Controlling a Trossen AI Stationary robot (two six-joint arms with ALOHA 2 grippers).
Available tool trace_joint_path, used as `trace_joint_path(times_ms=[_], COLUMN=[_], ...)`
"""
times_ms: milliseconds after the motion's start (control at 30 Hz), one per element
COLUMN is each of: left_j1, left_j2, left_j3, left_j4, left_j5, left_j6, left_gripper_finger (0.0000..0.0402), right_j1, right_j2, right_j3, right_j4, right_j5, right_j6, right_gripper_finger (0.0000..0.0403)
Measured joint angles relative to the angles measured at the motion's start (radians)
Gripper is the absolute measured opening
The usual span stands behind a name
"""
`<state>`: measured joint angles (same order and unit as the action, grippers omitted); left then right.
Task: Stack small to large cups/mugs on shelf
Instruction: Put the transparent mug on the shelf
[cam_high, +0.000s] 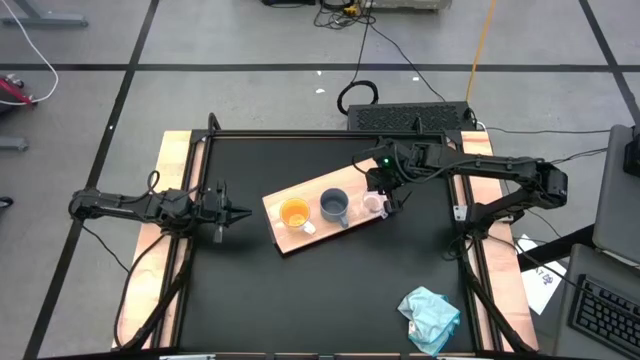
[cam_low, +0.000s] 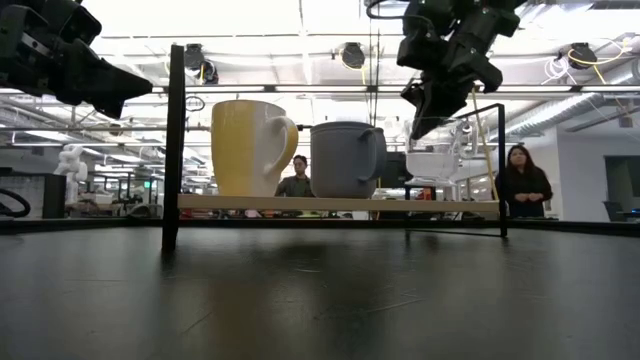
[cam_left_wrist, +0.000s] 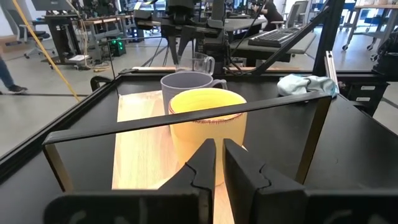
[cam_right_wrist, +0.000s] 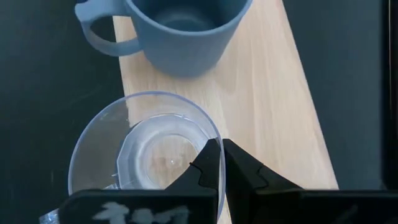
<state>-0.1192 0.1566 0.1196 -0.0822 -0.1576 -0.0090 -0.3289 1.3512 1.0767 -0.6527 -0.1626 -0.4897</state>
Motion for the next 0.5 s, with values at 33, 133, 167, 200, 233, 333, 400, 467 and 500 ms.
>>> trace_joint_path(times_ms=[33,133,167,200,233,333,400,467,500], left_j1=[0.0,0.0,0.0,0.0,0.0,0.0,0.0,0.0,0.0], left_j2=[0.0,0.0,0.0,0.0,0.0,0.0,0.0,0.0,0.0], left_j3=[0.0,0.0,0.0,0.0,0.0,0.0,0.0,0.0,0.0], left_j4=[0.0,0.0,0.0,0.0,0.0,0.0,0.0,-0.001,0.0], left_j5=[0.0,0.0,0.0,0.0,0.0,0.0,0.0,0.0,0.0], left_j6=[0.0,0.0,0.0,0.0,0.0,0.0,0.0,0.0,0.0], left_gripper_finger=[0.0033,0.0033,0.0033,0.0033,0.0033,0.0033,0.0033,0.0033,0.0033], right_j1=[0.0,0.0,0.001,0.001,0.001,0.001,0.001,0.001,0.001], right_j2=[0.0,0.0,0.0,0.0,0.0,0.007,0.013,0.022,0.028], right_j3=[0.0,0.0,0.0,0.0,0.0,0.0,0.0,0.0,0.0], right_j4=[0.0,-0.001,0.0,0.004,0.009,0.018,0.019,0.028,0.024], right_j5=[0.0,-0.024,-0.035,-0.046,-0.052,-0.052,-0.052,-0.052,-0.052], right_j6=[0.003,0.003,0.004,0.005,0.006,0.013,0.013,0.017,0.02], right_gripper_finger=[0.0,0.0,0.0,0.0,0.0,0.0,0.0,0.0,0.0])
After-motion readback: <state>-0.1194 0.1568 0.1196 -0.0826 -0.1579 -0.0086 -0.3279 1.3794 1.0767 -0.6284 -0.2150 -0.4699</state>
